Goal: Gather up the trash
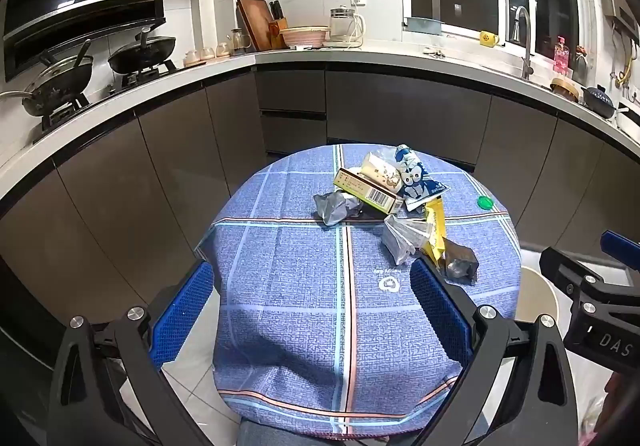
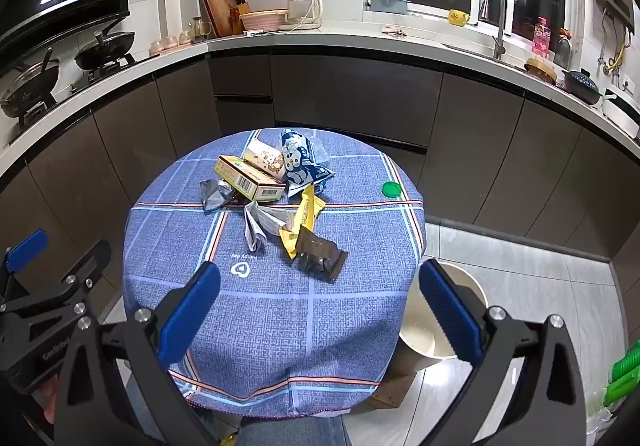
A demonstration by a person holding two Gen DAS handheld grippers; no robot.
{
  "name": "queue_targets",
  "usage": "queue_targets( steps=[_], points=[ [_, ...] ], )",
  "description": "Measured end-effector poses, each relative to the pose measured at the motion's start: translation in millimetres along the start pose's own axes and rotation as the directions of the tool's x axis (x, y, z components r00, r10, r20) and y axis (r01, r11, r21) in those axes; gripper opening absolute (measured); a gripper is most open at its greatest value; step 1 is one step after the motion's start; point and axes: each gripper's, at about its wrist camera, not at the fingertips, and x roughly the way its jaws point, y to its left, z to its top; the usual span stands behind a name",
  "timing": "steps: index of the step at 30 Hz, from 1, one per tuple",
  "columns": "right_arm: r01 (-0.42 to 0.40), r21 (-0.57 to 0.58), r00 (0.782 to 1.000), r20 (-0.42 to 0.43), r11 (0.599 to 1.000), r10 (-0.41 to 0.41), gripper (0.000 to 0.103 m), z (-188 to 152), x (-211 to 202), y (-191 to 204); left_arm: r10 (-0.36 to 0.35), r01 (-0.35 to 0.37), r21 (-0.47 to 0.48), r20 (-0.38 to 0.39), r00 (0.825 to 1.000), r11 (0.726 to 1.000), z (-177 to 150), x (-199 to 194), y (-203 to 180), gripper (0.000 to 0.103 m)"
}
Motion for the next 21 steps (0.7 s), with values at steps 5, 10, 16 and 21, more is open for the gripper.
queue_targets(
  steps=[5,10,16,21],
  points=[
    [0.000,0.000,1.000,0.002,1.000,0.000,0.100,-1.0,0.2,0.2,0.000,0.000,-0.001,0.000,1.000,1.000,-3.0,-3.3,-0.7,0.095],
    [0.000,0.000,1.000,0.001,1.000,0.000,0.100,-0.8,0.2,0.3,0.001,-0.001,-0.001,0.001,1.000,1.000,1.3,-0.8,-2.9,0.095],
    [0.001,0.000,1.000,0.001,1.000,-0.001,0.100,-1.0,0.2,0.4,-0.001,0.001,0.000,0.001,1.000,1.000,0.3,-0.2,-3.1,0.095],
    [0.000,0.001,1.000,0.001,1.000,0.000,0.100,-1.9,0.1,-1.1,-0.001,0.001,-0.002,0.001,1.000,1.000,-1.0,-0.1,-3.1,0.095]
  ],
)
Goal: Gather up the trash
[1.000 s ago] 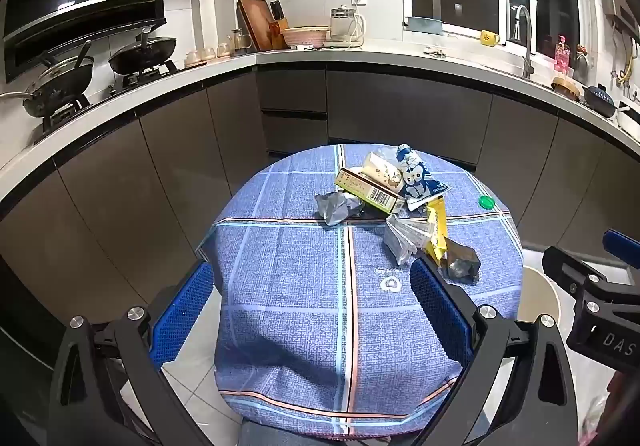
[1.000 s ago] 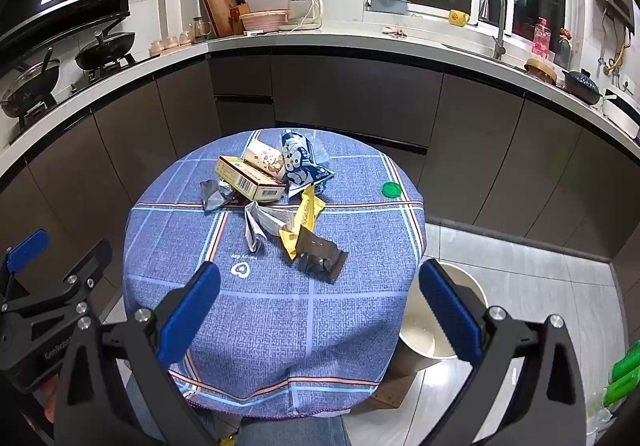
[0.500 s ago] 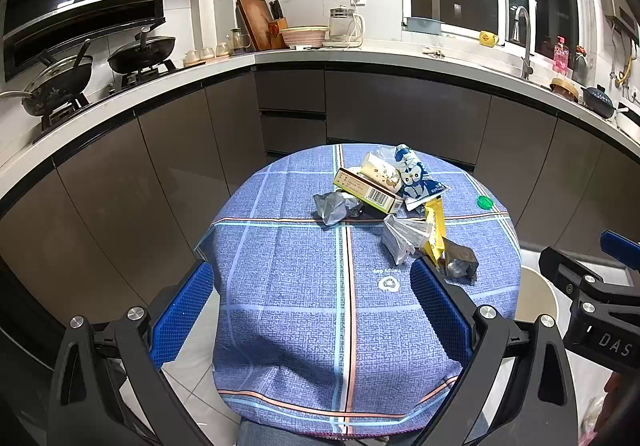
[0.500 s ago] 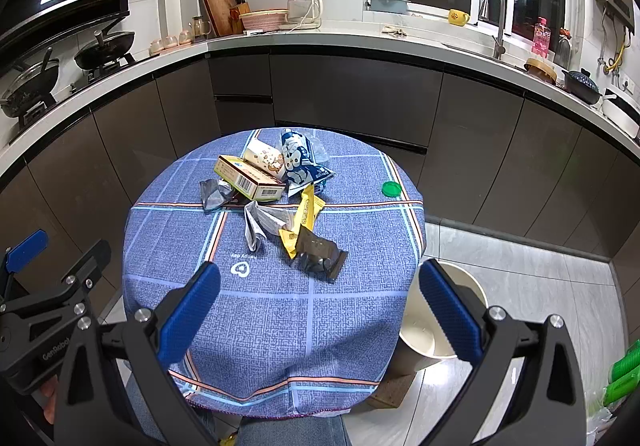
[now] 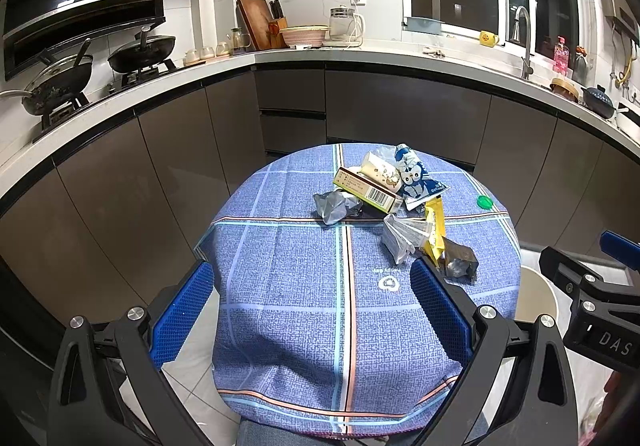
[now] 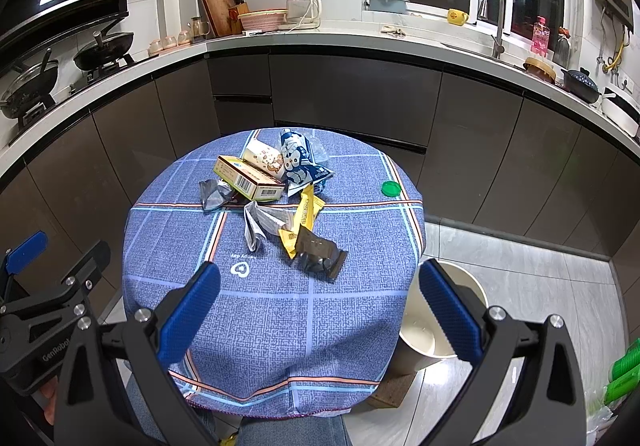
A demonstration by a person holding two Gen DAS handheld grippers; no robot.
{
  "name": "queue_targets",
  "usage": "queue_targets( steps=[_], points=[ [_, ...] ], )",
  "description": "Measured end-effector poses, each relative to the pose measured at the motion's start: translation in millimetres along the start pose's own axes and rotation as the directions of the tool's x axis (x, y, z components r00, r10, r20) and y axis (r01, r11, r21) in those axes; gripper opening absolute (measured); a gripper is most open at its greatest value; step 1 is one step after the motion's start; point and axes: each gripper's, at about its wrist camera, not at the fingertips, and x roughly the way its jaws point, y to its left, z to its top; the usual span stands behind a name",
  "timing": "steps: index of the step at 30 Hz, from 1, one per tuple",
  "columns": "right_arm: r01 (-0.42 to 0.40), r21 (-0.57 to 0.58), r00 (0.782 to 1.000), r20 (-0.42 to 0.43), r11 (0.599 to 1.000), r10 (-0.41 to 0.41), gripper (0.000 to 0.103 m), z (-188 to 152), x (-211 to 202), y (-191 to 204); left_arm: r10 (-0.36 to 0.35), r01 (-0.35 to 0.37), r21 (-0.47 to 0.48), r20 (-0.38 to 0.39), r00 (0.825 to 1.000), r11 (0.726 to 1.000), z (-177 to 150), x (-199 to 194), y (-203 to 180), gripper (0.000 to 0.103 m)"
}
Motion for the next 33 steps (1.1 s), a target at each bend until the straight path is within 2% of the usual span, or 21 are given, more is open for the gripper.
queue_targets(
  steps=[33],
  points=[
    [-0.001,0.002,1.000,-0.002,1.000,0.001,0.100,0.2,-0.2,0.3,-0.006,0.006,-0.005,-0.002,1.000,1.000,0.2,0.0,0.4,0.095]
  ],
)
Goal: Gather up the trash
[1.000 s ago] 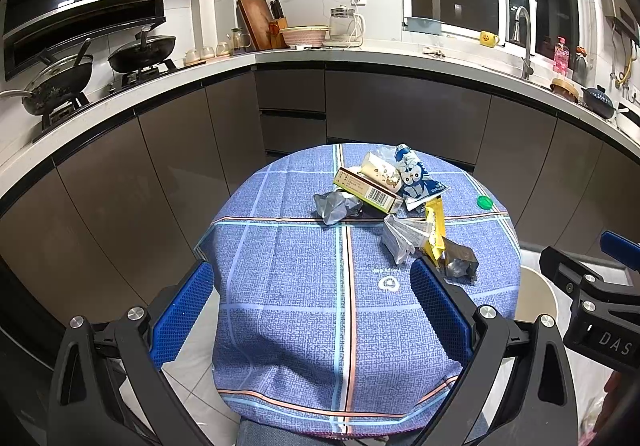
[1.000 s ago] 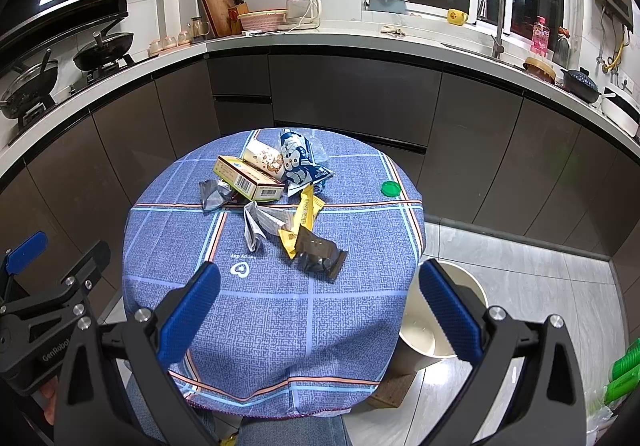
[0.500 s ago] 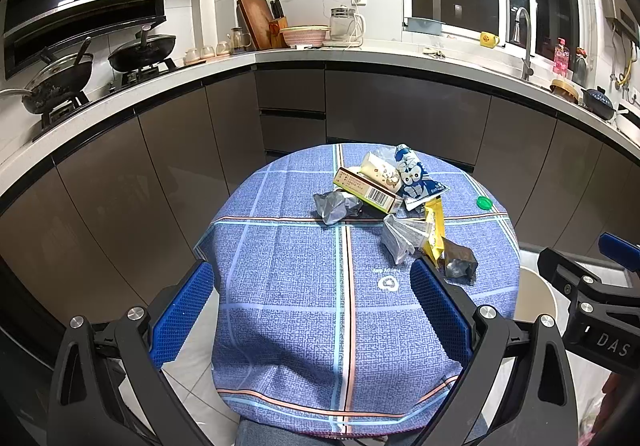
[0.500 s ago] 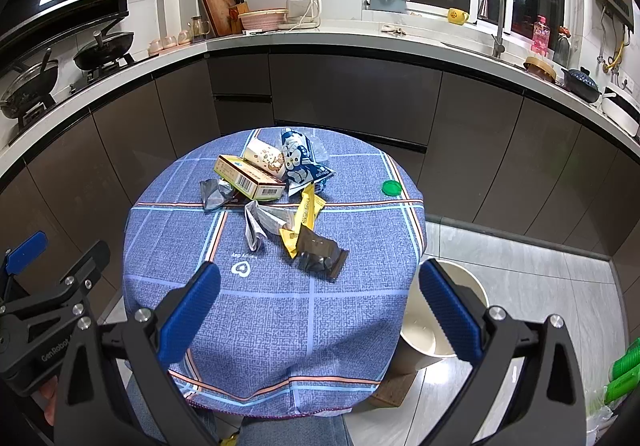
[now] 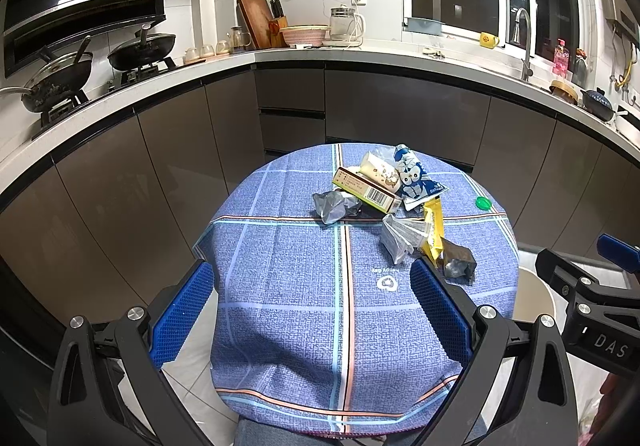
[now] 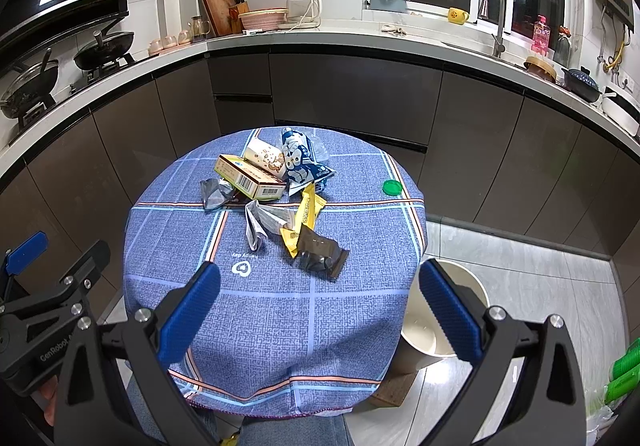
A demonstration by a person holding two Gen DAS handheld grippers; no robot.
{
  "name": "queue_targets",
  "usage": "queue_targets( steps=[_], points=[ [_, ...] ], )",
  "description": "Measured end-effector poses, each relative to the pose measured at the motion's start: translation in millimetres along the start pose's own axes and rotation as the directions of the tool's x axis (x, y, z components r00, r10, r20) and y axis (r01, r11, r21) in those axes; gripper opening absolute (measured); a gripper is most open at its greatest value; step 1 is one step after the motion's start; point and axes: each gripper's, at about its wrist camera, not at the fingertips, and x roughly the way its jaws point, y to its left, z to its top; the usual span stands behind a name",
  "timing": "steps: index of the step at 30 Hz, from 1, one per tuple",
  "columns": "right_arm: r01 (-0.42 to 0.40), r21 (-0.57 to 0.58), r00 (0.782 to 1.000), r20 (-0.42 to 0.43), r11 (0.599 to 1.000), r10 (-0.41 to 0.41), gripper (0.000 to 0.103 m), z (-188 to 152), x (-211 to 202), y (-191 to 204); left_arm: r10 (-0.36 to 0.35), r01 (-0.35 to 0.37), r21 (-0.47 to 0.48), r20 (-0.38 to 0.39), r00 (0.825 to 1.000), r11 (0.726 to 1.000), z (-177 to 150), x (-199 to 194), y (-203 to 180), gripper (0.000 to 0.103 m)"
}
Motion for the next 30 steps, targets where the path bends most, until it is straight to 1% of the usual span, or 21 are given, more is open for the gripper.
queue_targets(
  steps=[30],
  points=[
    [0.001,0.000,1.000,-0.001,1.000,-0.001,0.100,-0.5,0.7,0.4,-0.003,0.003,-0.005,-0.005,1.000,1.000,-0.7,0.0,0.4,0.095]
  ],
)
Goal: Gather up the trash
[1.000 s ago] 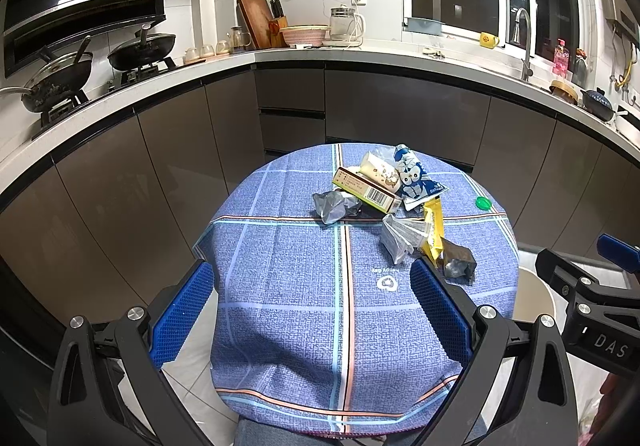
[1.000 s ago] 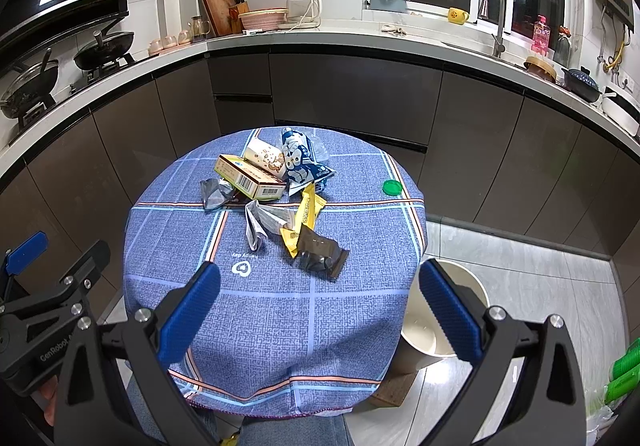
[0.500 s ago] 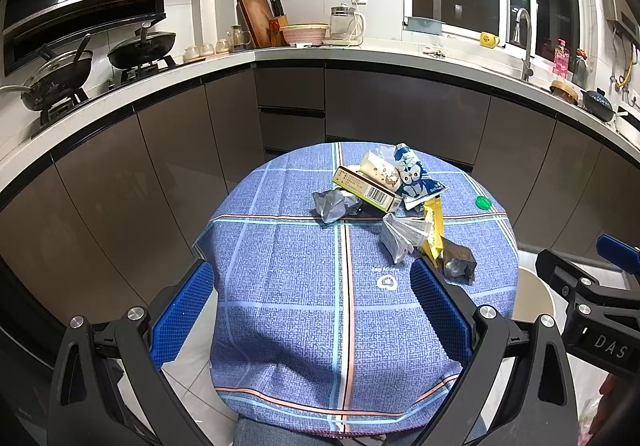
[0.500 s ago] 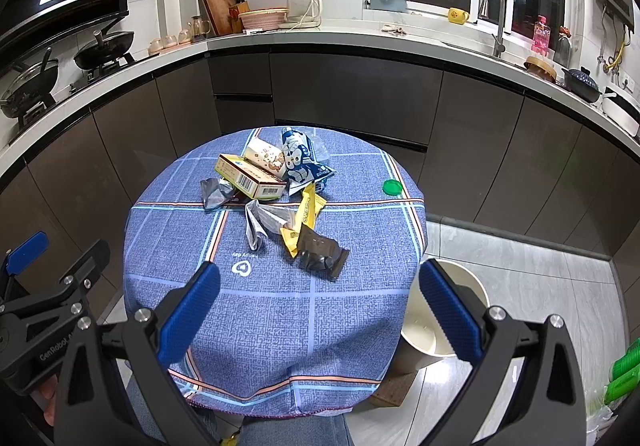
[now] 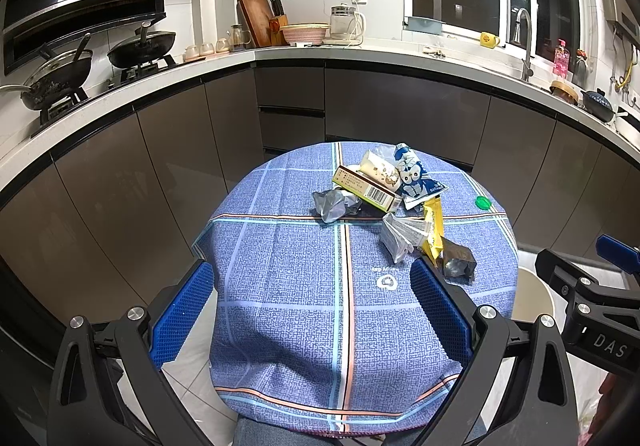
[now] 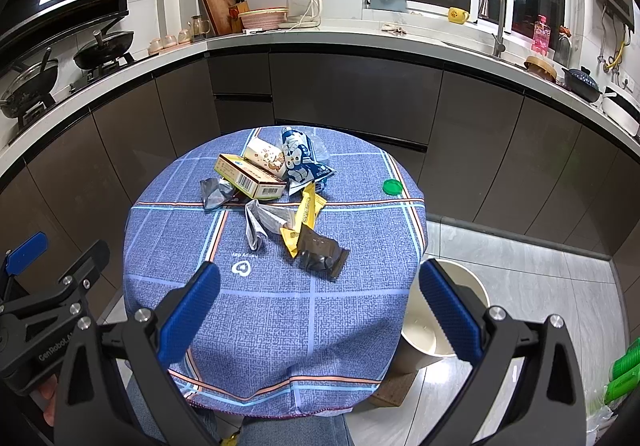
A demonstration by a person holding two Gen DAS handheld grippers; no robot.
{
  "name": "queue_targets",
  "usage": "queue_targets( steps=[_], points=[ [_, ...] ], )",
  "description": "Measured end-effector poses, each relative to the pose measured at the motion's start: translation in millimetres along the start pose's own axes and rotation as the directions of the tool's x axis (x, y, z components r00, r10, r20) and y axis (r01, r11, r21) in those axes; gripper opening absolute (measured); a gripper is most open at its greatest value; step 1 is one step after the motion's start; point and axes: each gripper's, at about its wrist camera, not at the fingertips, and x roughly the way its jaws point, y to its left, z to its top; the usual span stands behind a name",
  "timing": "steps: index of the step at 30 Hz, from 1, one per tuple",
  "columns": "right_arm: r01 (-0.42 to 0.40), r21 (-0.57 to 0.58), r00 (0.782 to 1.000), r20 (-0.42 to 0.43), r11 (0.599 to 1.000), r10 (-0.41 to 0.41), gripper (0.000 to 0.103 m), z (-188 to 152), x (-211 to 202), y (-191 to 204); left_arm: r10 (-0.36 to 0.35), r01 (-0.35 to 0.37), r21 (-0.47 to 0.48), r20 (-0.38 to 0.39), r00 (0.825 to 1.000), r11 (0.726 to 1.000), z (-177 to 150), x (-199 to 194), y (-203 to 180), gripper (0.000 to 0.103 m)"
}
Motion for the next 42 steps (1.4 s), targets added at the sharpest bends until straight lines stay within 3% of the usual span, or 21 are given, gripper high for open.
queue_targets(
  steps=[24,42],
  points=[
    [-0.013,-0.001,0.999,-0.035,1.000,0.013,0.100,6,22,3,-0.002,0.002,-0.007,-0.044,0.999,1.000,4,22,2,0.095],
    [-0.032,-0.008,0.995,-0.096,0.999,0.031,0.100,11,64,2,-0.009,0.008,-0.009,-0.099,0.995,1.000,12,62,5,0.095]
  ],
)
